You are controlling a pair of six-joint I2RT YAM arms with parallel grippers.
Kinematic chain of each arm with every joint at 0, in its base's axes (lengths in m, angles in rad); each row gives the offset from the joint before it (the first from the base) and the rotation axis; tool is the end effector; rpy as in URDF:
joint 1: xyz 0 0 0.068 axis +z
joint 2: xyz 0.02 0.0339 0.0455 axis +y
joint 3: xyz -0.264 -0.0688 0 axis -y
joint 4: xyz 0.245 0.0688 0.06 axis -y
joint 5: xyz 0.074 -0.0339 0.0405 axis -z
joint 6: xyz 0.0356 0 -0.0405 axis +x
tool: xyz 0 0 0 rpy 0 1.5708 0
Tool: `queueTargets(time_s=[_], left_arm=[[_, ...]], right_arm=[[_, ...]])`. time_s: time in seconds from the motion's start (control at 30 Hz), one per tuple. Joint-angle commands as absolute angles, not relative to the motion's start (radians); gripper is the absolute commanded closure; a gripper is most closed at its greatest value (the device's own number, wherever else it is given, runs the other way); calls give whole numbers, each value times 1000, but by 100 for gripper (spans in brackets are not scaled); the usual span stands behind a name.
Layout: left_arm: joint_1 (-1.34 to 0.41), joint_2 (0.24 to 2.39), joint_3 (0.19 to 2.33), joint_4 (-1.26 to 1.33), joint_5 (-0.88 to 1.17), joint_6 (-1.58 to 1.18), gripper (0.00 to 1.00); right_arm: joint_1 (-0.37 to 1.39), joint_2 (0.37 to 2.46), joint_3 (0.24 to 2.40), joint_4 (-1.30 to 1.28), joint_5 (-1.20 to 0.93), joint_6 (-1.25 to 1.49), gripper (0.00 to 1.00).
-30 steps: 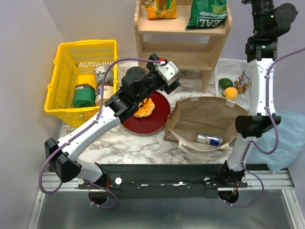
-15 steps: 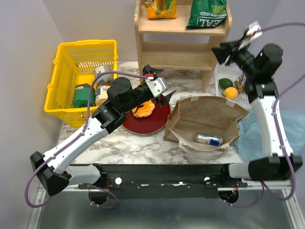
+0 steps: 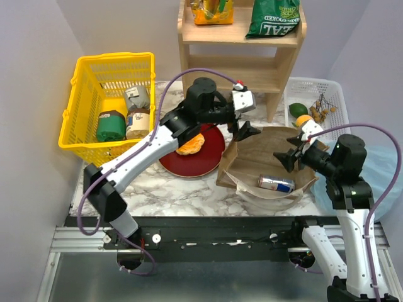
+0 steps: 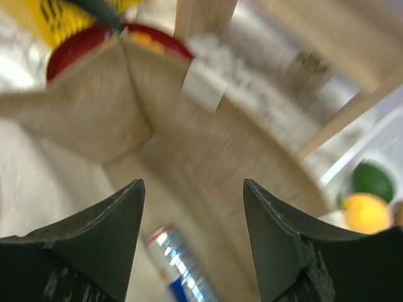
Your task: Untie the knot of the grocery bags and take out the mixed food
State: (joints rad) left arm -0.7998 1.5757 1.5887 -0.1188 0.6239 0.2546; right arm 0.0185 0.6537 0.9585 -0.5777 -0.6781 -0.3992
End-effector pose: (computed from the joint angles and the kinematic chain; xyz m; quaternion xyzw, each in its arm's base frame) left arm 0.2414 -0.2783 0.4298 0.5334 0.5083 -0.3911 0.5515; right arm 0.1237 0.0246 0.3774 -0.3524 0.6934 0.1524 0.6098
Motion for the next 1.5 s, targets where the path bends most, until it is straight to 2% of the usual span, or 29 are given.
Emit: queueTargets(time_s=[0.0, 0.13, 0.3, 0.33, 0.37, 0.4, 0.47, 0.57, 0.63, 0.73, 0.8, 0.87, 0.97, 1.17, 1.47], left_arm=[[-799, 1738, 1785, -351, 801, 210, 1], [-802, 1831, 1856, -486, 810, 285, 1], [-815, 1957, 1950, -612, 661, 368, 1], [-813, 1971, 1960, -611, 660, 377, 6], [-813, 2002, 1989, -617, 672, 402, 16], [-813, 2022, 2020, -650, 683, 425, 47], [-815, 2109, 2182, -698, 692, 419, 98], [-816, 2178, 2389, -729, 698, 296, 100], [-816, 2154, 2413, -651, 707, 226, 100], [-818, 1993, 2248, -393, 701, 91, 100], [-825, 1847, 2039, -195, 672, 35, 100], [-833, 1754, 1885, -129, 655, 32, 100], [-838, 1732, 1783, -164, 660, 28, 100], [-838, 1770, 1704, -189, 643, -71, 100], [-836, 1856, 1762, -158, 641, -146, 100]], right_arm=[[20, 583, 916, -854, -680, -506, 28], [20, 488, 859, -937, -702, -647, 28], [20, 419, 799, -1026, -710, -848, 27], [20, 420, 792, -1035, -712, -870, 27], [20, 425, 785, -1038, -710, -891, 27], [21, 431, 772, -1040, -710, -900, 27], [20, 457, 767, -1051, -724, -946, 27], [20, 489, 775, -1057, -715, -982, 27], [21, 494, 778, -1075, -684, -1024, 28], [20, 477, 766, -1109, -625, -1149, 28], [20, 445, 733, -1080, -592, -1178, 27], [18, 428, 698, -1052, -562, -1177, 26], [20, 429, 667, -1011, -545, -1163, 26], [20, 531, 678, -939, -583, -1157, 27], [81, 767, 799, -816, -523, -1262, 28]])
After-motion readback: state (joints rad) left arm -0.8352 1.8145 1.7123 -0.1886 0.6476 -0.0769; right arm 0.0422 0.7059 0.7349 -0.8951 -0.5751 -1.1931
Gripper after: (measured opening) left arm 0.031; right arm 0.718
